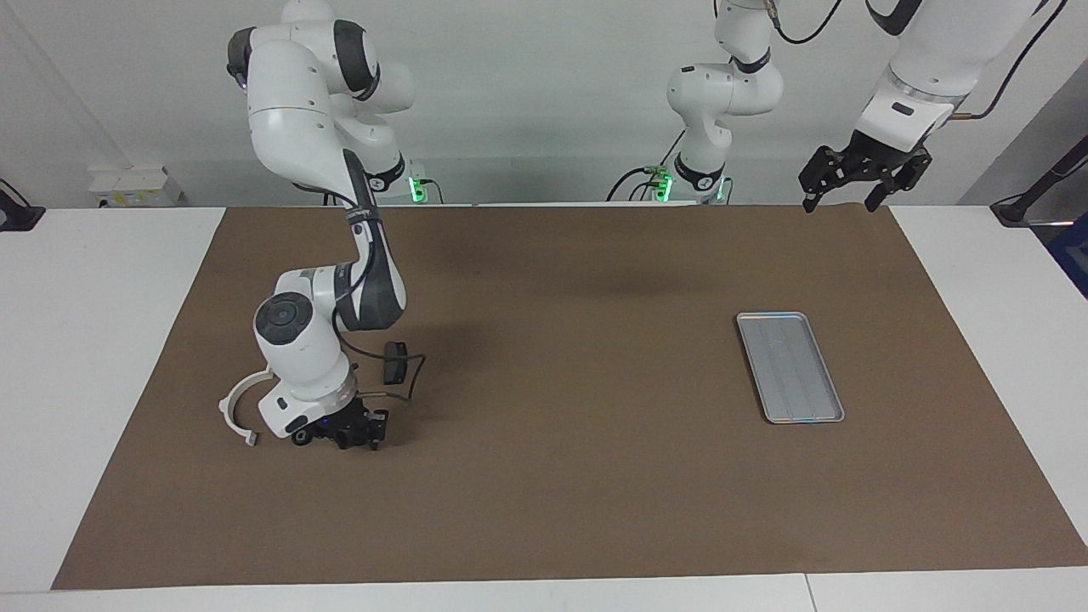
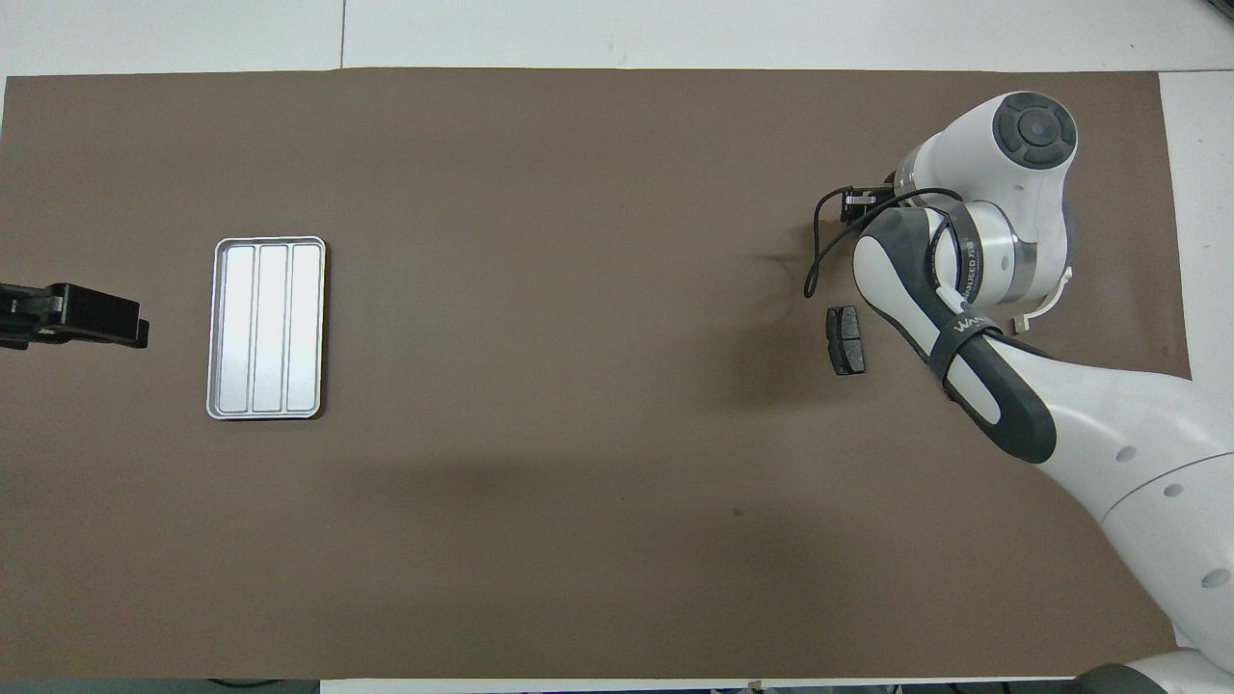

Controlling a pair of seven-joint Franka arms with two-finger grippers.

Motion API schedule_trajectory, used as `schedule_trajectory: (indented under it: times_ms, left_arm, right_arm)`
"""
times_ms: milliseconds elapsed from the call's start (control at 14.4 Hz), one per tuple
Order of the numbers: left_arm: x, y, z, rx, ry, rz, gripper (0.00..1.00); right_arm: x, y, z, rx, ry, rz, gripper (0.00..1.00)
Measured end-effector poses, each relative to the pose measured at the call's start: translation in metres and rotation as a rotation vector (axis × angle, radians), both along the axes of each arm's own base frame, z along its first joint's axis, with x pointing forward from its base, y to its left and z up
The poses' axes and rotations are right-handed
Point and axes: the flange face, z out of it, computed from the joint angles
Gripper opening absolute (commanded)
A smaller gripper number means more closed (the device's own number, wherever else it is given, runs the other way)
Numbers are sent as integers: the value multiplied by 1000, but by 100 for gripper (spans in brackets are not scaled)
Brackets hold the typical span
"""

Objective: Place bearing gear from tray to pile

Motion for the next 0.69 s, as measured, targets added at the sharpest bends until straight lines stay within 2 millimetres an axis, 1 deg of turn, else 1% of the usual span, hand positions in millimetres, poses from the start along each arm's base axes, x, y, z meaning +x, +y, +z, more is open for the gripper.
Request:
schedule_trajectory:
  times_ms: [139, 277, 693]
  left_arm:
    - [0, 0, 0, 0, 0, 0, 100]
    - [0, 0, 0, 0, 0, 0, 100]
    - [0, 0, 0, 0, 0, 0, 100]
  right_arm:
    - [1, 3, 6, 2, -7, 4, 100]
    - [-1, 3, 21, 1, -5, 4, 100]
    - [-17, 3, 99, -8, 12, 6, 100]
